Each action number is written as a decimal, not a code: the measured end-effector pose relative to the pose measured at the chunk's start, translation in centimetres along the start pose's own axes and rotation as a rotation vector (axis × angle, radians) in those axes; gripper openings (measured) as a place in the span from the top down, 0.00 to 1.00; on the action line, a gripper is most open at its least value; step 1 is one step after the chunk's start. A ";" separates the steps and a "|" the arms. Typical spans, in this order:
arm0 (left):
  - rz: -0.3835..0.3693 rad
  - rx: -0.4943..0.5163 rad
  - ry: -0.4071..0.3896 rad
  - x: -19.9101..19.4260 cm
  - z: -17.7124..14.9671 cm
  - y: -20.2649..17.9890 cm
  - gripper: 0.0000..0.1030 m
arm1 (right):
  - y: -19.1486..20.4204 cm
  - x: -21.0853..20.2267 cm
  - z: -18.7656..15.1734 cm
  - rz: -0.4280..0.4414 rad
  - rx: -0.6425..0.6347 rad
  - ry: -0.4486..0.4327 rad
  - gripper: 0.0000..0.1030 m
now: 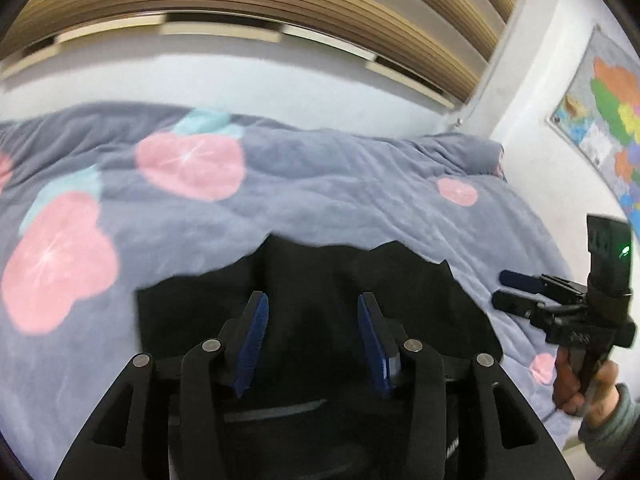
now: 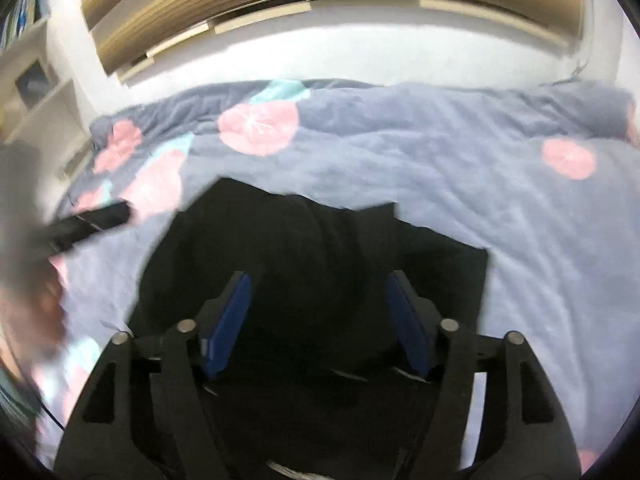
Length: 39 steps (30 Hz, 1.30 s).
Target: Fold large clothes
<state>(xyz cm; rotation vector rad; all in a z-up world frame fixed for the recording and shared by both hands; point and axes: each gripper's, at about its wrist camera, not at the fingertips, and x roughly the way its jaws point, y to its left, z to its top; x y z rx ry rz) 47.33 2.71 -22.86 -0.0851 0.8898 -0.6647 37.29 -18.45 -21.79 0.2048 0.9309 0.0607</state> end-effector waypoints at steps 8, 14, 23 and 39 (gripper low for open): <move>0.016 -0.089 0.307 9.4 -8.4 0.2 0.54 | 1.2 8.7 -8.4 0.033 0.019 0.321 0.39; 0.008 -0.137 0.254 8.5 -13.2 0.6 0.54 | 1.1 9.8 -12.2 0.027 0.030 0.309 0.36; 0.019 -0.134 0.061 1.8 -7.1 0.1 0.48 | -4.1 1.0 -8.5 0.072 0.186 0.119 0.34; 0.020 -0.254 0.167 8.6 -6.8 4.3 0.49 | -9.1 2.7 -7.0 -0.019 0.349 0.085 0.93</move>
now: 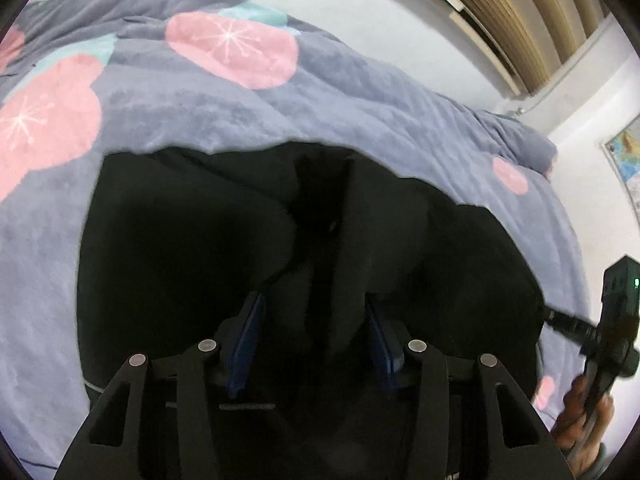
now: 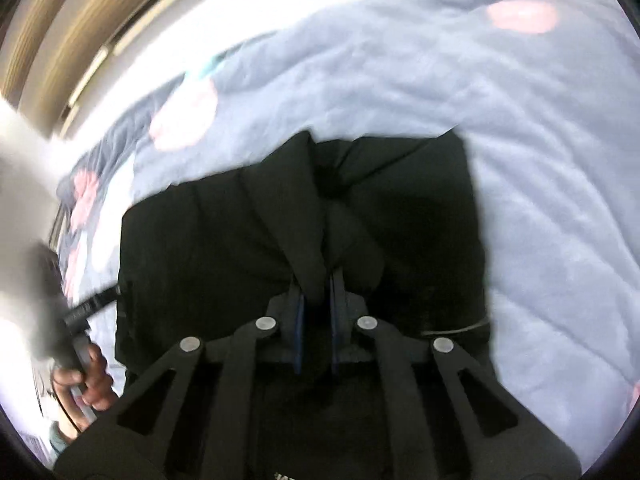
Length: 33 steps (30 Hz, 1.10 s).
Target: Fold large clothes
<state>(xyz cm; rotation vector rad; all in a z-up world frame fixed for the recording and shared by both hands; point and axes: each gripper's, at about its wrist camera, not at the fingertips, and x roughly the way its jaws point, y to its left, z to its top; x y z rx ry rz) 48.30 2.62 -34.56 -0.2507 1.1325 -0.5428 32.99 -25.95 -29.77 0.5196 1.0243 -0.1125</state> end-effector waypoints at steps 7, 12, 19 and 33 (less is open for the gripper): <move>-0.015 -0.026 0.014 1.9 -2.3 1.8 0.37 | -3.3 7.5 -1.5 -0.062 0.011 0.121 0.87; 0.016 0.009 -0.021 -1.0 -1.9 0.7 0.38 | -1.6 4.2 -0.9 -0.076 -0.044 0.125 0.72; -0.059 0.131 -0.147 -7.2 -1.0 -4.9 0.38 | 3.7 -2.7 -1.0 -0.008 -0.195 -0.018 0.33; -0.017 0.115 0.083 3.1 -3.9 -3.9 0.40 | 7.0 9.4 -3.9 -0.106 -0.330 0.173 0.45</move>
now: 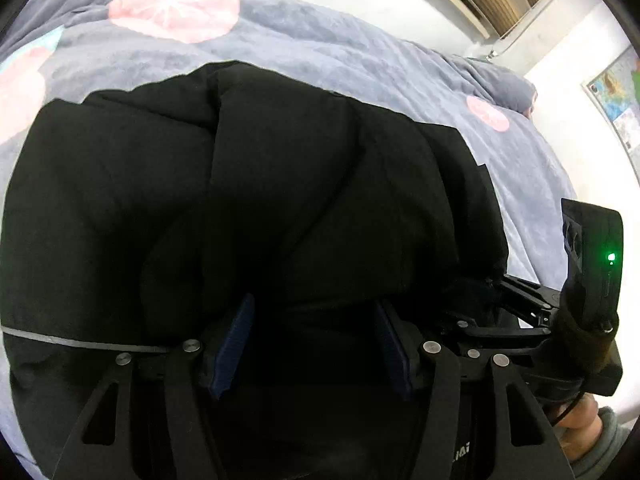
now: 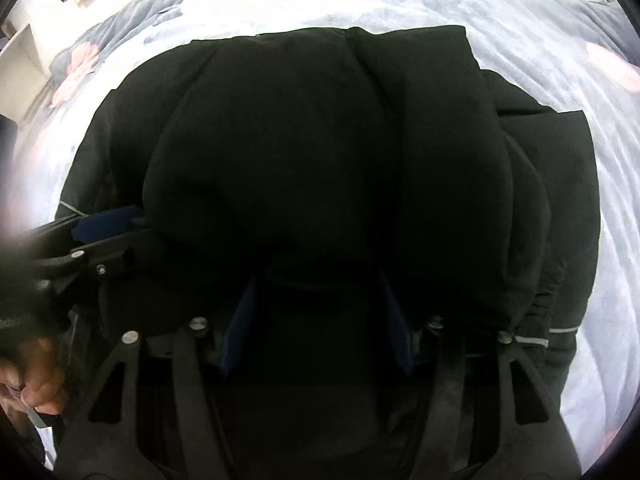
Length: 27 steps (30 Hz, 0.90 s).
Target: Fold large clothes
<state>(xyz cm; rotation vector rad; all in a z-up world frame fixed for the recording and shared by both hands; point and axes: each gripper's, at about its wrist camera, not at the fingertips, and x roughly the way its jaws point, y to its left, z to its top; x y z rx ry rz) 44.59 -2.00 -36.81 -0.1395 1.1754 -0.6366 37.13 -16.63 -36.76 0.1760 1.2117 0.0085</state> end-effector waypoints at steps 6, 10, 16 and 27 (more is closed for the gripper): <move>-0.001 0.051 -0.050 -4.9 -2.0 -1.8 0.39 | -2.0 -6.2 -1.7 0.026 0.054 -0.079 0.45; 0.026 -0.037 0.056 -1.8 -3.8 0.2 0.40 | -2.2 -3.0 -3.5 0.052 0.060 0.028 0.48; 0.083 -0.025 0.051 -2.2 -3.2 -1.1 0.40 | -1.7 -2.3 -2.6 0.033 0.075 0.064 0.47; 0.186 -0.080 -0.009 -17.7 -14.6 0.5 0.39 | -6.3 -15.1 -17.1 0.061 0.179 0.043 0.45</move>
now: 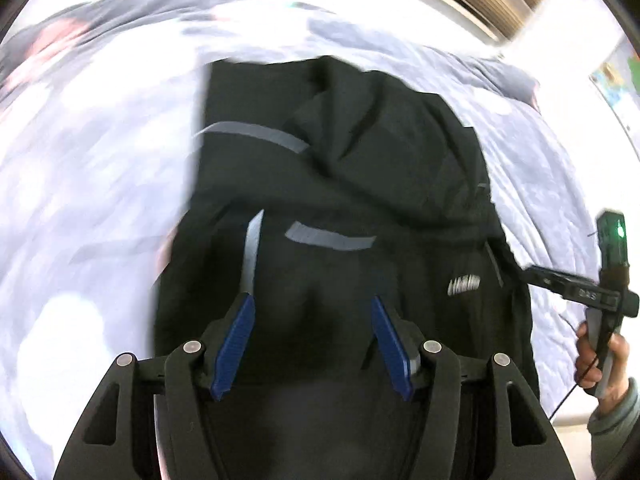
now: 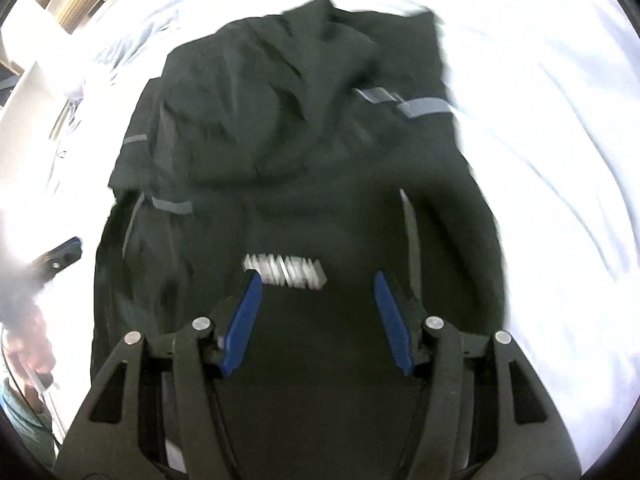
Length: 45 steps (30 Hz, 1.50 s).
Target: Fold large clothes
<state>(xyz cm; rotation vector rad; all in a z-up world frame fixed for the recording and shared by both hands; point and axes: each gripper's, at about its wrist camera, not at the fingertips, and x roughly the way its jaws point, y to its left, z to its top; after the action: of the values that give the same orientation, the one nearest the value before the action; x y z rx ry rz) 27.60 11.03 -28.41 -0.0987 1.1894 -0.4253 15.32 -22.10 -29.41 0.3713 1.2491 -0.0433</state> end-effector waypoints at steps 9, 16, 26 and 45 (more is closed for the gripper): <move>0.004 -0.279 -0.047 -7.7 -12.9 8.0 0.39 | -3.9 -4.8 -11.1 -0.024 0.188 0.005 0.41; 0.013 -0.371 -0.012 -8.3 -17.1 10.3 0.39 | -4.2 -4.2 -14.8 -0.048 0.230 0.028 0.37; -0.094 -0.518 0.137 -3.0 -22.2 13.5 0.39 | -6.6 -1.2 -18.1 -0.073 0.314 0.103 0.37; -0.140 -0.408 0.116 -1.7 -21.7 11.0 0.85 | -4.9 1.1 -18.8 -0.002 0.318 0.104 0.82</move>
<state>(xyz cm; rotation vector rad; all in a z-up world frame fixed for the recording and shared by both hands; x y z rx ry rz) 10.19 24.94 -38.32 -0.5174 1.3762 -0.3083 -2.75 -20.93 -36.64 0.6538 1.3479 -0.2284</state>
